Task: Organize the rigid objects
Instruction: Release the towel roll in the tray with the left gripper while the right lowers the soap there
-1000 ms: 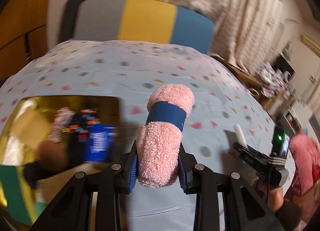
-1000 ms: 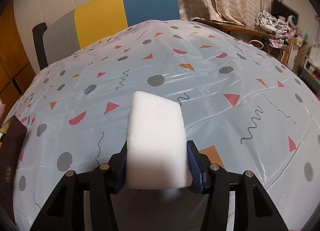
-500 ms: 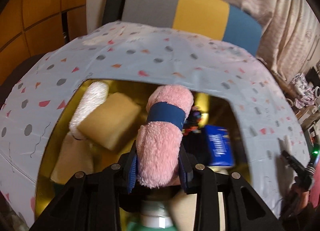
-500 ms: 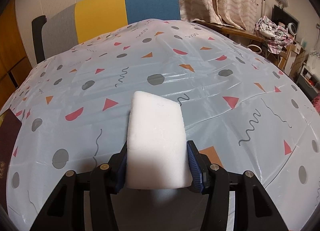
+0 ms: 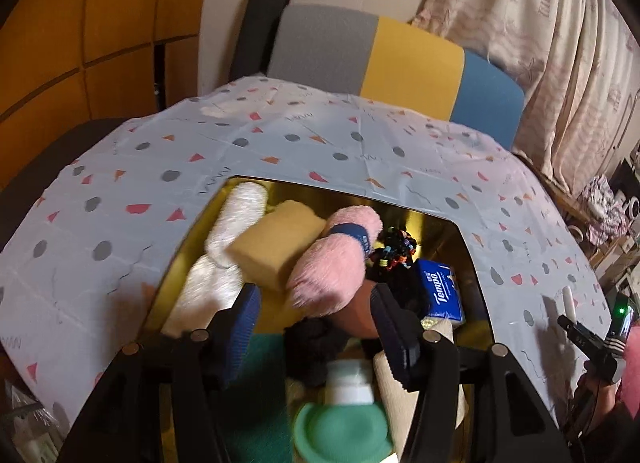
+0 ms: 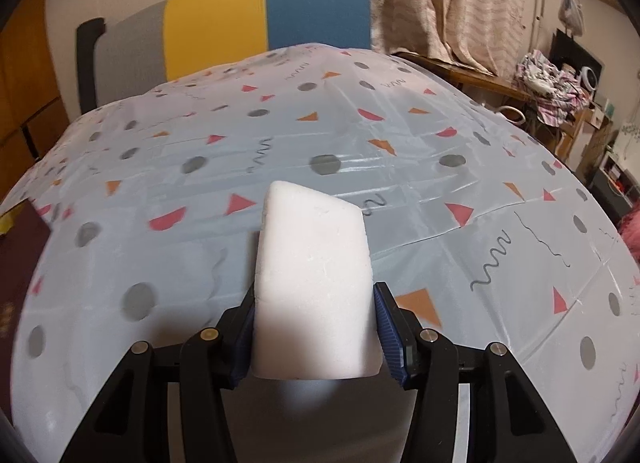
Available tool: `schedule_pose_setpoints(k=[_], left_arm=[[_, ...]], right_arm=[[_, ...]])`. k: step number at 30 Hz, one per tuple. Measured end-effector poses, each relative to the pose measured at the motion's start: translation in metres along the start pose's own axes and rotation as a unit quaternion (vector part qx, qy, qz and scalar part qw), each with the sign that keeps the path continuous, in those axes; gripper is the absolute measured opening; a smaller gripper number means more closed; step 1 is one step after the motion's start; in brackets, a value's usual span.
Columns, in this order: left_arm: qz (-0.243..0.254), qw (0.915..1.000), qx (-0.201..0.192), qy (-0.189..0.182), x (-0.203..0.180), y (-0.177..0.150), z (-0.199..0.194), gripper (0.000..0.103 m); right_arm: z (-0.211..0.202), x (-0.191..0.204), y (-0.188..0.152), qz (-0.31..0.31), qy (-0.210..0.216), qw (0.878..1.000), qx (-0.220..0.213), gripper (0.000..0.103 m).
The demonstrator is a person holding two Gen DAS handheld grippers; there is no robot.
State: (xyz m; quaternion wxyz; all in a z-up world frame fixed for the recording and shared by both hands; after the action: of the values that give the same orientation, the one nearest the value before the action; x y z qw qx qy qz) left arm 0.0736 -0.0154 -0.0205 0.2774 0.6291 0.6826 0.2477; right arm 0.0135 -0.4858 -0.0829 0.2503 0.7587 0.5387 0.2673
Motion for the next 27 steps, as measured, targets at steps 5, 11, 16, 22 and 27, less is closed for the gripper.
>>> schedule_pose_setpoints(k=[5,11,16,22,27], left_arm=[[-0.023,0.9996,0.001,-0.019,0.016,-0.013,-0.015,0.058],[-0.023,0.9993,-0.009,-0.027,0.025,-0.033,-0.035,0.058],[-0.02,0.9997,-0.003,-0.017,0.028,-0.047,-0.042,0.058],[-0.017,0.9998,-0.003,0.013,0.035,-0.057,-0.047,0.059],[-0.008,0.999,-0.009,0.043,0.038,-0.059,-0.052,0.059]], right_arm=[[-0.026,0.036,-0.003,-0.01,0.055,0.998,-0.006,0.054],[-0.059,0.113,-0.002,-0.032,0.16,0.987,-0.013,0.054],[-0.072,0.188,-0.004,-0.077,0.222,0.972,-0.005,0.054],[-0.06,0.255,-0.002,-0.1,0.256,0.961,0.022,0.056],[-0.037,0.292,-0.001,-0.115,0.249,0.961,0.045,0.056]])
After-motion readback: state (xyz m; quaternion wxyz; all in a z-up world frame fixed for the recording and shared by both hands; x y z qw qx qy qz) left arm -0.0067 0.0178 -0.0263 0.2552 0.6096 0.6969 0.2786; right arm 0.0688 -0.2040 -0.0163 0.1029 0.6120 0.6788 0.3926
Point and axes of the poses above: each gripper's, at about its wrist camera, not at the fingertips, and z roughly the way its jaws point, x to its left, y to its top, the point moved 2 cm from there along z, roughly the way its jaws point, and after that the axes turned 11 degrees about y, right-handed, at the moved point
